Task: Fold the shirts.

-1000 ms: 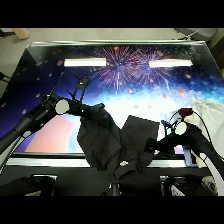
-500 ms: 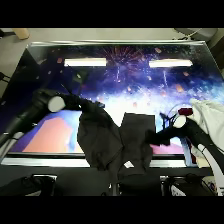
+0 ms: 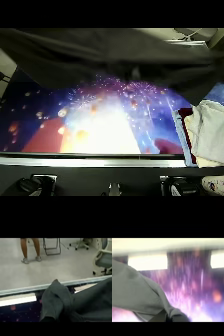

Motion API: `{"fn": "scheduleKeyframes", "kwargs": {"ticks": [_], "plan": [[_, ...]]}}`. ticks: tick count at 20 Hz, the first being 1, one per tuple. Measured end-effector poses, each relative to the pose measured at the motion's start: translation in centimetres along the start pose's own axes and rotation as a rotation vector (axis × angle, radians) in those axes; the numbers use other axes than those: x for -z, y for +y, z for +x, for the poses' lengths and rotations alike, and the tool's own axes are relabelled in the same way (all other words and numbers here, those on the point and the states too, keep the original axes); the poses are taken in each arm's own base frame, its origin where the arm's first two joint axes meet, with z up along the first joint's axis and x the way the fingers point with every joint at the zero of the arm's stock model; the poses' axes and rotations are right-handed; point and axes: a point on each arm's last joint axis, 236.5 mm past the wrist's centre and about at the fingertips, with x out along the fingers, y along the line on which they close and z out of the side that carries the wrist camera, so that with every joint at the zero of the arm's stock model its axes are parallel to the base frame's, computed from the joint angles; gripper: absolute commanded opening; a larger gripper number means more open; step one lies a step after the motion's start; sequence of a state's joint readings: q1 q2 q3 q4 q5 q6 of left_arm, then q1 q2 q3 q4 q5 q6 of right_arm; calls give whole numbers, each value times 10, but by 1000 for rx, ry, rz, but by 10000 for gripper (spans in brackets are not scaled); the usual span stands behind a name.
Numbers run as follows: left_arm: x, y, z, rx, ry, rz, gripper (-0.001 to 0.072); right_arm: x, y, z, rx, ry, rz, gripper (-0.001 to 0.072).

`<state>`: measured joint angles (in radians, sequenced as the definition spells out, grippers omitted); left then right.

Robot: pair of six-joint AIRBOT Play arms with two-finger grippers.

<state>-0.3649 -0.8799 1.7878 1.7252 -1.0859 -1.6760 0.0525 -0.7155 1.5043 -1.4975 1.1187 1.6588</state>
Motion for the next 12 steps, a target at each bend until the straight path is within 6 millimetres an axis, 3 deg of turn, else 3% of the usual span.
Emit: {"fn": "scheduleKeyframes", "kwargs": {"ticks": [1, 3, 5, 6, 7, 9, 12], "plan": [[-12, 7, -19, -14, -41, -5, 27, -11, -2, -21, 14, -44, -1, 30], [-23, 17, -45, -40, -85, -11, 27, -12, -6, -44, 39, -51, 1, 30], [-16, 28, -51, -79, -62, -9, 27, 4, -16, -50, 81, 18, -2, 30], [-3, 32, -45, -96, -16, -7, 27, 17, -23, -47, 111, 77, -4, 30], [16, 34, -34, -105, 45, -5, 27, 35, -30, -39, 138, 154, -5, 30], [72, 33, -4, -109, 208, 3, 27, 80, -41, -14, 173, 331, -1, 30], [175, 18, 51, -56, 412, -2, 28, 154, -51, 41, 191, 545, 10, 30]]}}
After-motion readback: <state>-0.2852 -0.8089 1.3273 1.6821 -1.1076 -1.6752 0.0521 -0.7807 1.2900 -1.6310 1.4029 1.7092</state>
